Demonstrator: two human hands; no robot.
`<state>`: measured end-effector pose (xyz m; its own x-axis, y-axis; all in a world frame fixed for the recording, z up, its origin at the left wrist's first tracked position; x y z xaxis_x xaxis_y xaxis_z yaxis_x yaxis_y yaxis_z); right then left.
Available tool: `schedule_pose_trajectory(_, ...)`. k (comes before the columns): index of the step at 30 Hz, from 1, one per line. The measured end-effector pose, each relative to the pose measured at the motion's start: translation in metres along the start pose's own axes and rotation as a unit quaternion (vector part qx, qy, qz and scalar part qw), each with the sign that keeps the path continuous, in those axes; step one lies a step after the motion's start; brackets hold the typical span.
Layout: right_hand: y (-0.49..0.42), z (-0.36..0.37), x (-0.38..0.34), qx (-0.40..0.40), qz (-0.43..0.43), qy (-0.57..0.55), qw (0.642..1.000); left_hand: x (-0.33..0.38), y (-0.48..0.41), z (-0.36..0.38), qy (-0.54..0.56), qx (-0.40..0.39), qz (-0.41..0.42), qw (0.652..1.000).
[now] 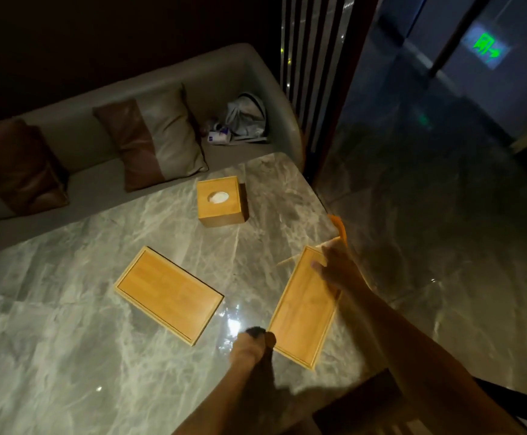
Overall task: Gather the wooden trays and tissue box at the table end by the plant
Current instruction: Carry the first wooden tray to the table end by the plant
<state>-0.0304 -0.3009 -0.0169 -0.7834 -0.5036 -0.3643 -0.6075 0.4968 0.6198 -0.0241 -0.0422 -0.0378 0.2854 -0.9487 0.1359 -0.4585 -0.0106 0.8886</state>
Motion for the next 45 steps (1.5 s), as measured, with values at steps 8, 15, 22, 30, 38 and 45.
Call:
schedule_pose_trajectory(8,-0.017,0.014,0.016,-0.012,-0.020,0.066,0.998,0.022,0.007,0.037,0.349,-0.156,-0.101,0.918)
schedule_pose_trajectory(15,-0.010,0.003,-0.028,-0.083,-0.030,-0.053,0.995,-0.031,0.003,-0.040,0.373,0.083,-0.090,0.919)
schedule_pose_trajectory(22,0.045,0.031,-0.131,-0.210,-0.025,-0.255,0.943,-0.107,0.025,-0.195,0.373,0.225,0.078,0.897)
schedule_pose_trajectory(30,0.154,0.127,-0.256,-0.229,-0.065,-0.382,0.893,-0.267,0.064,-0.315,0.711,0.367,0.069,0.595)
schedule_pose_trajectory(38,0.269,0.265,-0.372,-0.254,-0.070,-0.428,0.865,-0.420,0.102,-0.338,0.680,0.408,0.058,0.606)
schedule_pose_trajectory(45,0.361,0.371,-0.455,-0.300,-0.045,-0.494,0.815,-0.470,0.110,-0.309,0.662,0.322,0.185,0.651)
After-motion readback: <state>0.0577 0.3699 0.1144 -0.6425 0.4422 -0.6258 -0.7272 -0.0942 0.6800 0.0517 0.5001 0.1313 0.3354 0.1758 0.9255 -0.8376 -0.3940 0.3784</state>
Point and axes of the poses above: each hand's wrist, its own y-axis away from the middle knuckle, its own z-axis out of the palm, x = y × z, the point moved 1 cm from there along -y, towards the middle knuckle, and after that the axes turned 5 degrees about -y, right-handed, at the moved point
